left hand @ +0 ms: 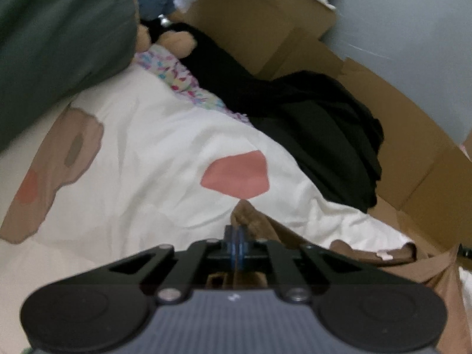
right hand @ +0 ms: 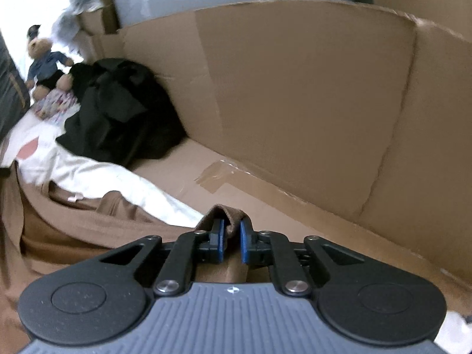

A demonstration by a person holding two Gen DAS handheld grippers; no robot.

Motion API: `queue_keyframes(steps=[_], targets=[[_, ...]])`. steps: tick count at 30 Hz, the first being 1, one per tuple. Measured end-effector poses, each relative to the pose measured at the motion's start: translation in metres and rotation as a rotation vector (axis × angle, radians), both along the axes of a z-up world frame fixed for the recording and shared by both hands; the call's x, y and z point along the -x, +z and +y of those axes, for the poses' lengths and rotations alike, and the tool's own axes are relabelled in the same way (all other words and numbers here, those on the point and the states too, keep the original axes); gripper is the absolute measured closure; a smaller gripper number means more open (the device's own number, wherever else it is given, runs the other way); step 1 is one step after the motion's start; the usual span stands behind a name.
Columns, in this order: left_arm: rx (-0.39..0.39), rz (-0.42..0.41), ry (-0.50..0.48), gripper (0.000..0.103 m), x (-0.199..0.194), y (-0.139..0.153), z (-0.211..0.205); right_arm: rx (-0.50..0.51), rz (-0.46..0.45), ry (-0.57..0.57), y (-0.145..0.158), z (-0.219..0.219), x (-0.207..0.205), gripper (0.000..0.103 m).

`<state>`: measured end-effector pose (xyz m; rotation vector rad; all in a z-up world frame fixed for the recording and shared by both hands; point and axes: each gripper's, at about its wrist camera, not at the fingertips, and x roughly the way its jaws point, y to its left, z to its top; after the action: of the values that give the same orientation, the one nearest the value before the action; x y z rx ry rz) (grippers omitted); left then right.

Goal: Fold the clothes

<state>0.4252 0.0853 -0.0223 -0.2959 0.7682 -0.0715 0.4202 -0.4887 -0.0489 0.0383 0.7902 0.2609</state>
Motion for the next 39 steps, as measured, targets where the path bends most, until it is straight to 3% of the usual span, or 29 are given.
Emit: queue_keyframes(steps=[10,14,17,21,25,31,35,39], targets=[[0.111,0.037,0.114,0.101,-0.004,-0.013,0.021,-0.07,0.042,-0.105,-0.012,-0.014,-0.014,0.092],[0.12,0.051,0.141,0.101,-0.004,-0.017,0.023,-0.118,0.078,-0.16,-0.021,-0.022,-0.022,0.092],[0.098,0.049,0.147,0.1,-0.003,-0.015,0.02,-0.15,0.081,-0.195,-0.023,-0.026,-0.024,0.089],[0.06,-0.011,0.16,0.095,0.004,-0.006,0.016,-0.16,0.045,-0.217,-0.016,-0.031,-0.02,0.076],[0.001,-0.039,0.122,0.095,0.007,0.002,0.01,-0.149,0.014,-0.206,-0.006,-0.035,-0.017,0.075],[-0.162,-0.058,-0.019,0.086,0.009,0.003,-0.016,-0.042,0.012,-0.108,-0.007,-0.029,-0.01,0.075],[-0.202,-0.049,-0.056,0.078,0.005,-0.005,-0.027,0.053,0.016,-0.026,-0.012,-0.01,-0.01,0.075],[-0.221,-0.045,-0.07,0.076,0.001,-0.011,-0.033,0.085,0.029,-0.011,-0.018,0.003,-0.013,0.067]])
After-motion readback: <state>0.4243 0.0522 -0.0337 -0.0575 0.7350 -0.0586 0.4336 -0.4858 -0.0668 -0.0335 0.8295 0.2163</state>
